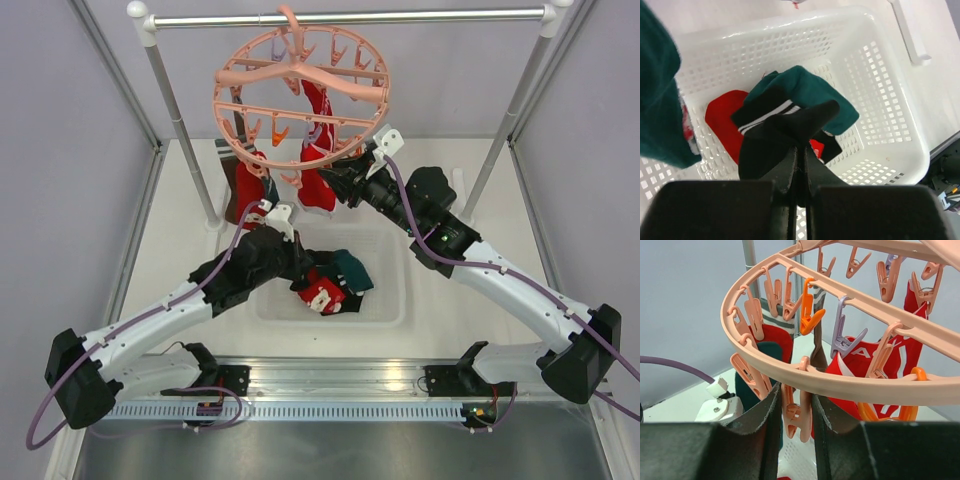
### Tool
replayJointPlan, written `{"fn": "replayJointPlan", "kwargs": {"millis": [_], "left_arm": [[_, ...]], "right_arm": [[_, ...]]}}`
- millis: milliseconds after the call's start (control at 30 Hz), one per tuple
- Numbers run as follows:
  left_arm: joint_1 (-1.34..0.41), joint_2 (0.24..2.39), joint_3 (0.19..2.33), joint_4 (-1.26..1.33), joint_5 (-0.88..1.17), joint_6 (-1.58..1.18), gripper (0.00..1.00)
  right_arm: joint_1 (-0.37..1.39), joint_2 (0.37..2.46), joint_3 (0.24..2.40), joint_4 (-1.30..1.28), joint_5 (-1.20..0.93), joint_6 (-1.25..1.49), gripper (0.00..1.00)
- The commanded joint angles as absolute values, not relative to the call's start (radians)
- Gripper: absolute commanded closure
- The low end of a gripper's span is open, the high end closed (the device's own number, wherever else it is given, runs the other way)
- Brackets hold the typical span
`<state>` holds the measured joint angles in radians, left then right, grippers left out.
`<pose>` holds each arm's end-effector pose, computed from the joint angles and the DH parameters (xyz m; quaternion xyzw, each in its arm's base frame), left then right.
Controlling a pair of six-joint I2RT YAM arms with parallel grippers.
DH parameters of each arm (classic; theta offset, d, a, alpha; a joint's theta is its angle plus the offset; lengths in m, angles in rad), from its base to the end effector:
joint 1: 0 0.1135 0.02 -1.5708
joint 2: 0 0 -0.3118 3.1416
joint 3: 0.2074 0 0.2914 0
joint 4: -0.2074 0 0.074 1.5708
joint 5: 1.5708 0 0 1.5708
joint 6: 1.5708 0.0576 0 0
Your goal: Remove the socks clipped to the hanger
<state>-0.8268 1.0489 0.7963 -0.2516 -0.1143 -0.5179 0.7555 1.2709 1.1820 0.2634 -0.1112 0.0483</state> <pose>0.1881 -0.1946 0.3072 0.1036 0.8540 -0.2776 0.4277 0.2478 0.2422 0.4686 -0.2622 0.5874 0.3321 0.6899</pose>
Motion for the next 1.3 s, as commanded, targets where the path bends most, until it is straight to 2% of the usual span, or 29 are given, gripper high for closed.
{"fn": "replayJointPlan", "kwargs": {"millis": [0, 100, 167, 200, 233, 300, 333, 433, 633, 867, 1033, 1267], "left_arm": [[-0.831, 1.017, 0.785, -0.271, -0.162, -0.569, 0.98], [-0.830, 1.015, 0.773, -0.296, -0.199, -0.595, 0.96], [-0.831, 1.015, 0.762, -0.302, -0.202, -0.600, 0.87], [-0.831, 1.014, 0.759, -0.302, -0.202, -0.603, 0.80], [-0.830, 1.011, 0.758, -0.302, -0.201, -0.601, 0.68], [-0.831, 1.005, 0.758, -0.302, -0.192, -0.595, 0.59], [-0.830, 1.000, 0.758, -0.301, -0.189, -0.592, 0.50], [-0.830, 0.971, 0.767, -0.291, -0.153, -0.558, 0.39], [-0.830, 0.919, 0.799, -0.279, -0.040, -0.480, 0.32], [-0.831, 0.832, 0.804, -0.279, 0.031, -0.468, 0.31], [-0.830, 0.787, 0.804, -0.290, -0.044, -0.474, 0.31], [-0.830, 0.834, 0.778, -0.267, -0.162, -0.479, 0.29]], "right_arm": [[0.756, 1.246, 1.207, 0.275, -0.080, 0.041, 0.91], [0.753, 1.239, 1.203, 0.261, -0.064, 0.038, 0.91], [0.752, 1.236, 1.203, 0.245, -0.057, 0.038, 0.91], [0.752, 1.233, 1.201, 0.242, -0.052, 0.038, 0.92], [0.750, 1.232, 1.197, 0.235, -0.040, 0.041, 0.92], [0.750, 1.223, 1.189, 0.230, -0.028, 0.043, 0.91], [0.747, 1.220, 1.180, 0.230, -0.022, 0.044, 0.92], [0.732, 1.206, 1.170, 0.224, -0.011, 0.052, 0.91], [0.687, 1.203, 1.183, 0.207, -0.008, 0.083, 0.91], [0.637, 1.221, 1.195, 0.196, -0.006, 0.113, 0.91], [0.597, 1.236, 1.216, 0.192, -0.021, 0.124, 0.91], [0.552, 1.272, 1.255, 0.181, -0.058, 0.138, 0.90]]}}
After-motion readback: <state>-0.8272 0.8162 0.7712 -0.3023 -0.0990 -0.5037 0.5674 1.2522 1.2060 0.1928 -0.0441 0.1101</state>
